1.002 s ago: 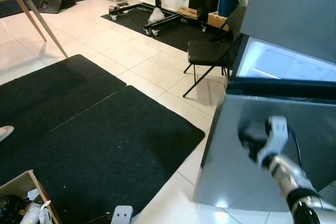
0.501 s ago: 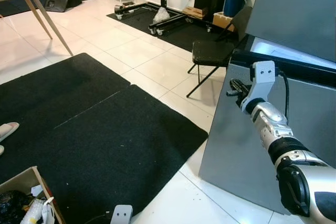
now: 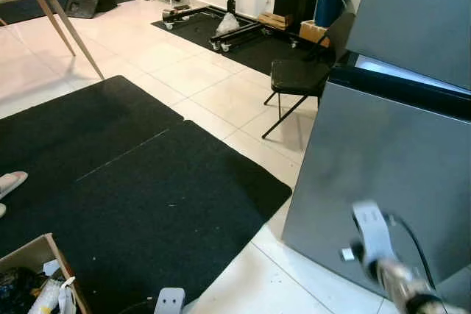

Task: Restocking fridge

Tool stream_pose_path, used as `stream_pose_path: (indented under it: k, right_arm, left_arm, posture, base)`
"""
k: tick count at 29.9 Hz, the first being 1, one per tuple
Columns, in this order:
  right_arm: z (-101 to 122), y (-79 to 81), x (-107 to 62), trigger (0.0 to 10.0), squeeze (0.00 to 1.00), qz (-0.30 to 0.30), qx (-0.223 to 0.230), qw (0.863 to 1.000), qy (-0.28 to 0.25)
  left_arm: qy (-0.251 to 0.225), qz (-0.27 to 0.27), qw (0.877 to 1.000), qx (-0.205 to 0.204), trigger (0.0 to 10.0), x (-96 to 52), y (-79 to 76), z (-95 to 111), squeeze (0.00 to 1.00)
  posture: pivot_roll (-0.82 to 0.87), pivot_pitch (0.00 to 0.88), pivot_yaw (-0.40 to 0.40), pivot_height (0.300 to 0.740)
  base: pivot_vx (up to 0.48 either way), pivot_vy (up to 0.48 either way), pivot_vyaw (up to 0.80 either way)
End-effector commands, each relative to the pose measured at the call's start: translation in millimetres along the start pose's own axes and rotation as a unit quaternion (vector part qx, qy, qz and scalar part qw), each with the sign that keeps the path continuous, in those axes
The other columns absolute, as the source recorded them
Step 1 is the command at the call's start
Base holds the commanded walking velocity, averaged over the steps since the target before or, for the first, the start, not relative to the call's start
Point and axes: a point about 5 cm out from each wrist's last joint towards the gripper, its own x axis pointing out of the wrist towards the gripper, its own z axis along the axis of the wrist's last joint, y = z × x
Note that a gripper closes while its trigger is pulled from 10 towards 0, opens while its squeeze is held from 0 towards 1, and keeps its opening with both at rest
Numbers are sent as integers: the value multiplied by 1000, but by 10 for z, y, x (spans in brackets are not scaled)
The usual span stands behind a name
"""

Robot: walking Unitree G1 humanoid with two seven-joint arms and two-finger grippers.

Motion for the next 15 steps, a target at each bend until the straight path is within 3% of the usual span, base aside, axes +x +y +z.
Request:
stream_pose_path:
  k: [1, 3, 7, 15]
  right_arm:
    - [-127, -44, -24, 10000, 0, -12, -1, 1000, 21]
    - [-393, -84, -82, 10000, 0, -31, 25, 998, 54]
    - [-619, -130, -149, 10000, 0, -48, 42, 995, 81]
    - [-687, -172, -181, 10000, 0, -52, 42, 994, 88]
  left_arm:
    - [21, -1, 1000, -3, 10000, -13, -26, -107, 0]
    - [22, -3, 1000, 4, 10000, -12, -21, -99, 0]
    - [22, -4, 1000, 8, 10000, -12, -9, -87, 0]
    - [26, -5, 1000, 17, 10000, -17, -3, -102, 0]
  posture:
    - [0, 0, -73, 740]
    - [2, 0, -70, 740]
    - [1, 0, -67, 740]
    - [2, 0, -70, 740]
  base:
    - [0, 0, 0]
    - [0, 0, 0]
    - [0, 0, 0]
    - [0, 0, 0]
